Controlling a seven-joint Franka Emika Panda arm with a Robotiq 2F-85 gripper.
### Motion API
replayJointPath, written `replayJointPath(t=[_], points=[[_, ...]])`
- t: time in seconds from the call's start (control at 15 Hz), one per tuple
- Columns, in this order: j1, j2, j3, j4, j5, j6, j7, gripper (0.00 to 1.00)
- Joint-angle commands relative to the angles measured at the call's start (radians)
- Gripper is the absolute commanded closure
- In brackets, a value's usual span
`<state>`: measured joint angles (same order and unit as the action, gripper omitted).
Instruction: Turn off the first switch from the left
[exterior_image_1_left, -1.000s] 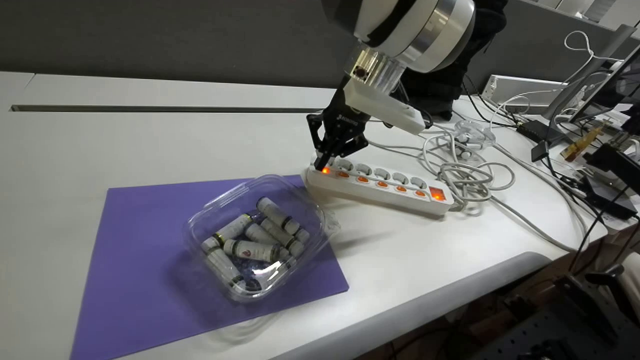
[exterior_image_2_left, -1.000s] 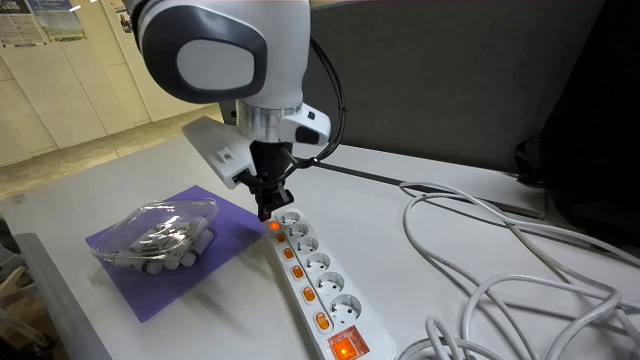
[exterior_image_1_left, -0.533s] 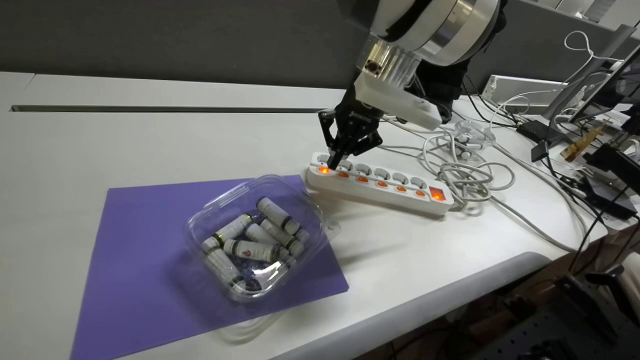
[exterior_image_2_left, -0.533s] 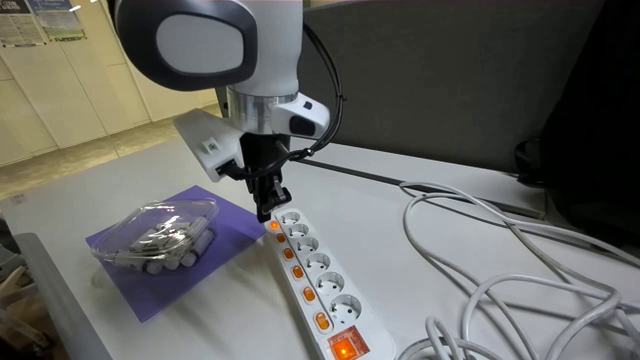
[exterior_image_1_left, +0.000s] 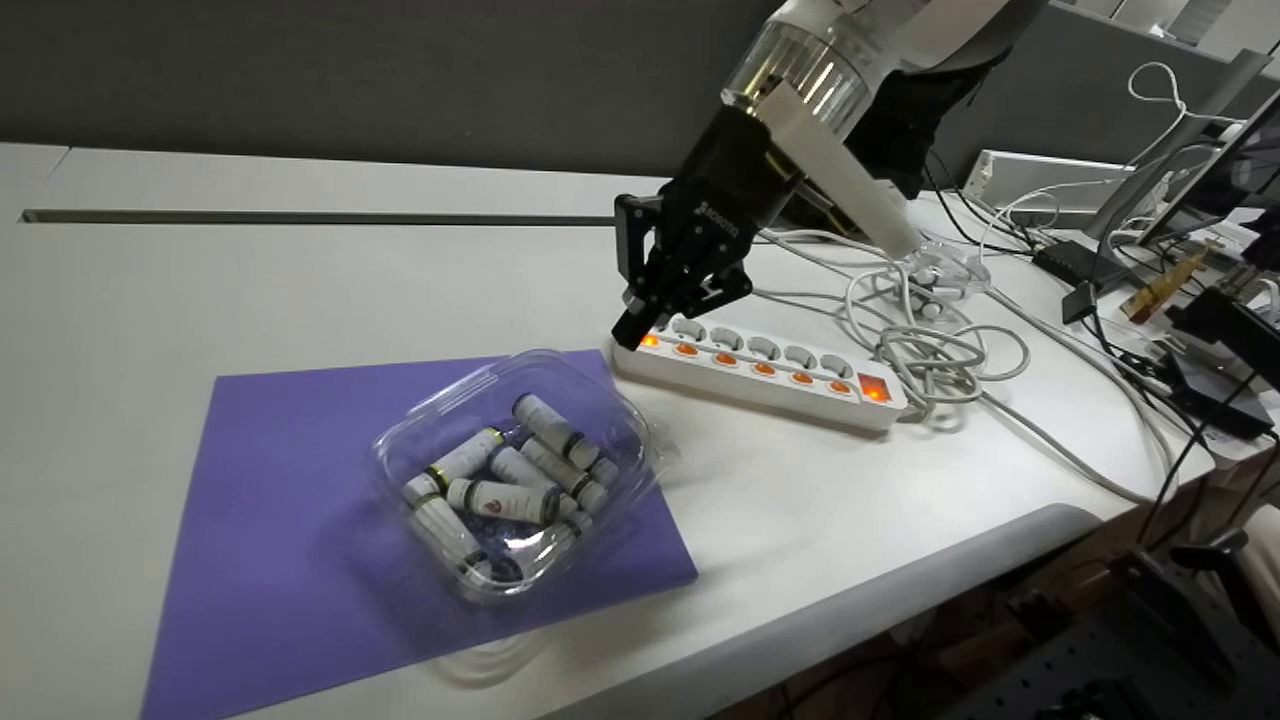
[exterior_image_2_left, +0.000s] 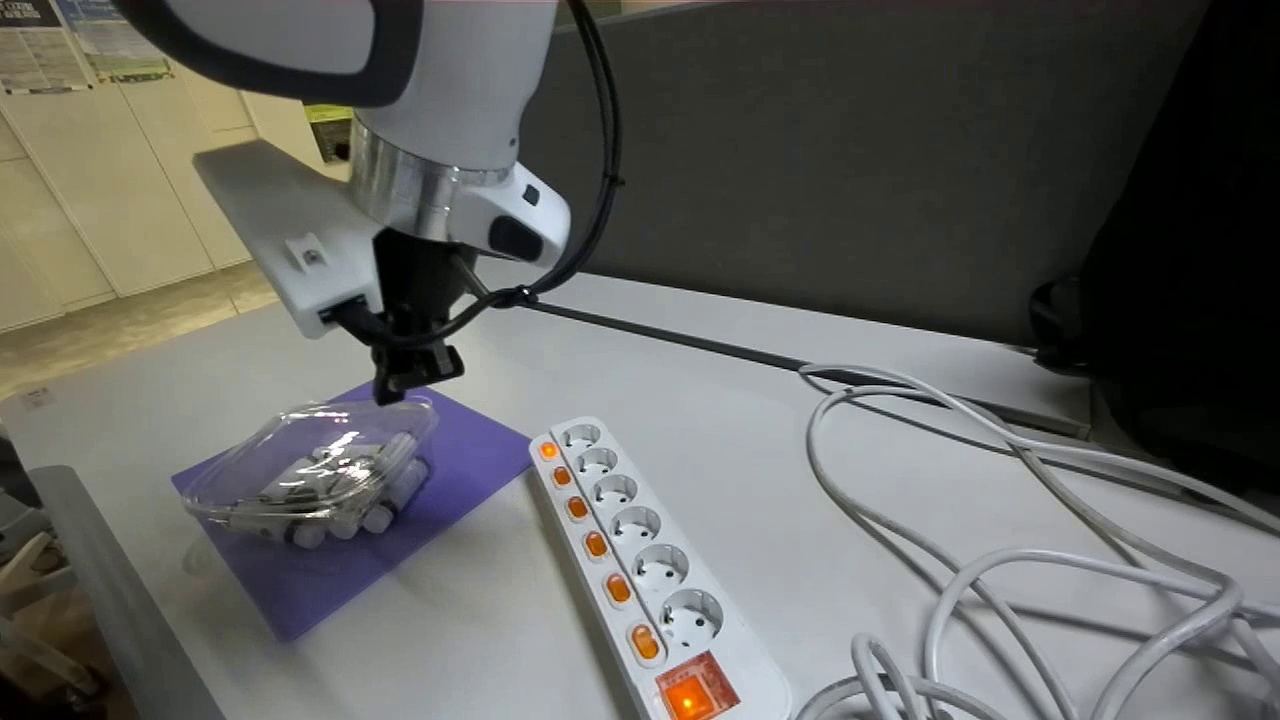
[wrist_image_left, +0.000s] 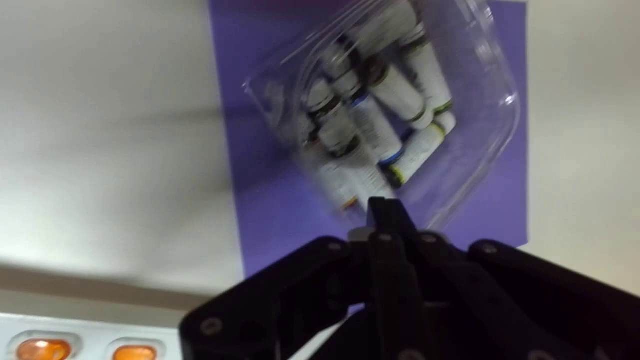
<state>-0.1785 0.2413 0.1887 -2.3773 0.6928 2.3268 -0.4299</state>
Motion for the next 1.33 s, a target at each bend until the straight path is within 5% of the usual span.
replayJointPath(t=[0.0,0.47,0.53,0.6,0.73,0.8,1.0,1.27], points=[[0.037,-0.096,-0.035,-0.055,0.047,-0.107,-0.121,1.0],[0.146,-0.179,-0.068,-0.165,-0.055,0.255,-0.201,1.0],[0.153,-0.178,-0.066,-0.173,-0.048,0.293,-0.195,0.74],[0.145,-0.138,-0.07,-0.127,-0.036,0.229,-0.196,0.98],[0.156,-0.145,-0.067,-0.146,-0.041,0.277,-0.195,0.85],[0.158,-0.146,-0.067,-0.149,-0.042,0.285,-0.195,0.54],[0.172,-0.115,-0.074,-0.162,-0.105,0.431,-0.117,0.45],[0.184,-0.025,-0.128,-0.157,-0.262,0.624,0.017,0.17]])
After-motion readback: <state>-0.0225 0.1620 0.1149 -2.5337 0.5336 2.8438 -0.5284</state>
